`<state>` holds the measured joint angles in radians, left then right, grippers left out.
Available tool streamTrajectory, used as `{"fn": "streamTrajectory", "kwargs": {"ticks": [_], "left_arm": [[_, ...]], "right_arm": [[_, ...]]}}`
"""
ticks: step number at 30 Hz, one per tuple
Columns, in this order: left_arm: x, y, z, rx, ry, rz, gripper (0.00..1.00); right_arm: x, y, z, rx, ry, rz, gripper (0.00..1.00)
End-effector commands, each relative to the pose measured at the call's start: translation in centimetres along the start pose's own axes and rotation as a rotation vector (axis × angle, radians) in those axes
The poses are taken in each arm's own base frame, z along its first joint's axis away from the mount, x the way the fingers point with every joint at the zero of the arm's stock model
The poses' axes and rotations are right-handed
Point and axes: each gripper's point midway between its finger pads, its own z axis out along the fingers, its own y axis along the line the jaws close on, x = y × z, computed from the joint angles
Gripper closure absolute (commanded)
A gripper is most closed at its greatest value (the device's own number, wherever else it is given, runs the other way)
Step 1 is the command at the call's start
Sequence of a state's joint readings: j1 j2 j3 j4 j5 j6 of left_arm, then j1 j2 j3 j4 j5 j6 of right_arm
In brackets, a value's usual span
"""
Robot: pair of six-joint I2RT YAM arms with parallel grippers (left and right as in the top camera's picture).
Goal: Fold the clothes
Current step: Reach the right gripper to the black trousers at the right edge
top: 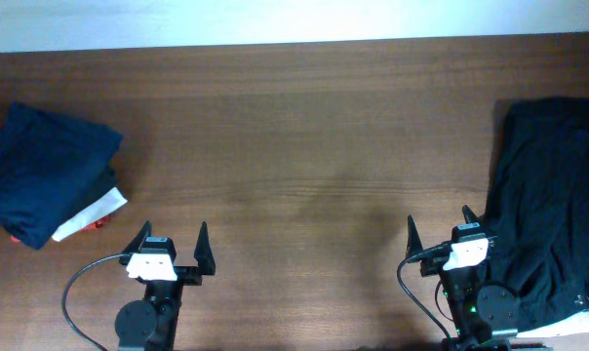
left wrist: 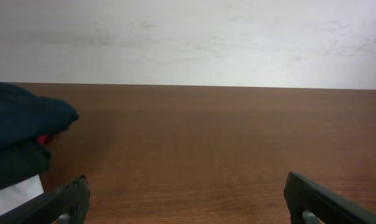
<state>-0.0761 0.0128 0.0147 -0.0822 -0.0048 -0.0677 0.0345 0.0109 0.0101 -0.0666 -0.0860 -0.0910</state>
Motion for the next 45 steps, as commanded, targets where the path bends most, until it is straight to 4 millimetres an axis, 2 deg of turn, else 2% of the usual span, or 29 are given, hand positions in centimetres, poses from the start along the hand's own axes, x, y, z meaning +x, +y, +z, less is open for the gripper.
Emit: {"fn": "streamTrajectory", "kwargs": {"ticks": [1, 31, 33, 37, 39, 41, 45], "left_arm": [[0.1, 0.1, 0.0, -0.001, 0.000, 0.001, 0.01], [0.1, 0.1, 0.0, -0.005, 0.000, 0.001, 0.01], [-0.3, 0.3, 0.0, -0.015, -0.018, 0.001, 0.01], [-0.3, 0.2, 0.0, -0.010, -0.018, 0.001, 0.01], [-1.3, 0.1, -0.2, -0.009, -0.037, 0.001, 0.01], [-2.0, 0.1, -0.4, -0.011, -0.014, 0.001, 0.01], [-2.5, 0.1, -0.3, -0.019, 0.102, 0.002, 0.01]], "right_arm": [[0.2, 0.0, 0.0, 0.003, 0.003, -0.007, 0.01], [0.2, 0.0, 0.0, 0.002, 0.003, -0.006, 0.01], [0.2, 0.0, 0.0, 0.002, 0.004, -0.006, 0.01], [0.1, -0.2, 0.0, 0.014, 0.004, 0.082, 0.01], [-0.7, -0.6, -0.3, 0.034, 0.007, 0.091, 0.01], [-1.4, -1.8, -0.5, 0.100, 0.034, 0.131, 0.01], [-2.2, -1.9, 0.0, 0.097, 0.161, 0.135, 0.01]]}}
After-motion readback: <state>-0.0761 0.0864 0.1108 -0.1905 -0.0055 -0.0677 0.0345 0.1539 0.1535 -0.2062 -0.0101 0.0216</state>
